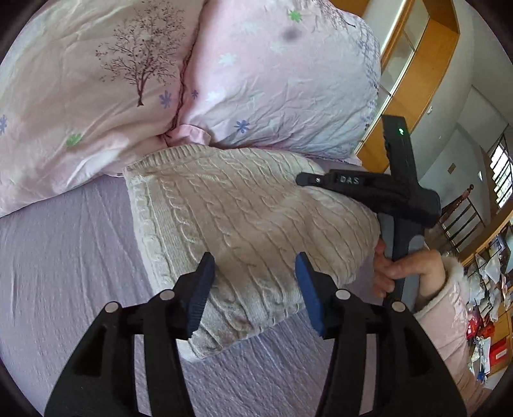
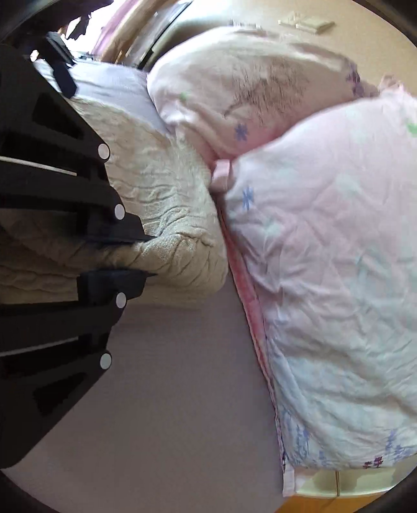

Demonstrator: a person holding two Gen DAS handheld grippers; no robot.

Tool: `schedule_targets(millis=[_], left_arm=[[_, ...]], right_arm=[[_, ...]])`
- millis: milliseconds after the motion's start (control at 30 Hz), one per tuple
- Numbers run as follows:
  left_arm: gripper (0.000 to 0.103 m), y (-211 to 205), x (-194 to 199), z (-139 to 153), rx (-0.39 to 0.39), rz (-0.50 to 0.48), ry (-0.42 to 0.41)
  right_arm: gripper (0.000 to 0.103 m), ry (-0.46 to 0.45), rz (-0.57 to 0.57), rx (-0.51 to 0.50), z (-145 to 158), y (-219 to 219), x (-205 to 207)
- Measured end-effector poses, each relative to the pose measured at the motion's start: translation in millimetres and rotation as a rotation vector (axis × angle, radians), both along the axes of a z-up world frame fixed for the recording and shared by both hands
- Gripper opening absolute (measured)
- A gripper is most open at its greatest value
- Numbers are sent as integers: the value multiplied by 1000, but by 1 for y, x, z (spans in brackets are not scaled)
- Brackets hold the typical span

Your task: Fold small clothes

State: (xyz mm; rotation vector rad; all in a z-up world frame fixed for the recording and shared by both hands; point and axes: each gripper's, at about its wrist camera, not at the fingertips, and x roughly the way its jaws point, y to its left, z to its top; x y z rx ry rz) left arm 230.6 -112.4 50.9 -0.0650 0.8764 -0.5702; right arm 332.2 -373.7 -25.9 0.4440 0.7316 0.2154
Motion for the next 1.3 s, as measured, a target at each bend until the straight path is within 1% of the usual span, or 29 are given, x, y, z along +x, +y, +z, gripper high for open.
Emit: schedule_targets(millis=[67,133,167,200,233,267,300,367,433,500,567,600,633,667,700,767,800,833,867,900,967,1033,1100,1133,1167,1200,1233,1267,1300], left_arm=[[54,-13,-1,-15,58,-5,19],[55,-24,-9,-18,138,-12,-34],[56,-23,-13,-15,139,-18,-46],[57,-18,-16,-10,102,-22,-44],[58,-8,-18,-5,38,-20,-33],[60,3,-18,-1,-15,-9,-19],[67,14,-14,2,-49,17,-6],[71,36,0,0,-108,95,36],[71,58,18,-8,-178,172,104],[72,70,35,-22,-222,223,185],[72,68,52,-40,-231,225,271],[73,66,58,-48,-232,220,303],[74,63,63,-55,-252,211,328],[76,61,68,-60,-272,201,342],[77,59,69,-60,-291,196,326],[77,53,74,-63,-320,176,323],[66,51,75,-64,-327,174,315],[58,48,76,-66,-320,176,314],[47,50,76,-66,-331,172,309],[39,53,77,-65,-341,160,304],[36,67,68,-51,-337,119,278],[36,89,50,-31,-325,111,226],[38,115,35,-17,-327,129,188],[39,129,30,-14,-301,154,178],[42,136,29,-15,-254,182,173],[46,143,29,-19,-191,218,172],[47,149,30,-26,-114,264,191],[48,154,31,-32,-96,277,215],[49,159,27,-32,-109,278,207]], right_arm=[[13,20,15,-49,-5,5,7],[22,17,8,-63,4,4,2],[23,7,-3,-48,12,2,-7],[35,-20,-10,-33,21,-2,-19],[70,-37,-10,-21,29,-3,-27],[92,-48,2,-3,34,-5,-35],[102,-48,16,12,36,-7,-39],[102,9,63,70,31,-8,-36],[102,79,94,146,19,-11,-25],[99,129,86,145,9,-8,-17],[92,160,103,162,0,-6,-12],[85,172,122,194,-6,-5,-11],[81,182,144,232,-12,-5,-9],[79,171,153,256,-14,-7,-10],[77,163,160,267,-16,-9,-11],[61,159,176,337,-23,-17,-13],[50,163,191,393,-28,-21,-12],[45,153,204,453,-34,-24,-14],[44,145,215,495,-37,-24,-18],[42,135,220,504,-36,-22,-22],[40,96,267,520,-25,-10,-31],[39,68,335,536,-14,10,-37],[39,59,396,505,-6,38,-40],[39,65,415,478,-5,52,-40],[40,74,423,416,-5,69,-38],[44,88,415,327,-6,85,-36],[55,111,385,227,-7,99,-35],[59,112,362,184,-4,100,-39],[60,86,336,159,4,98,-47]])
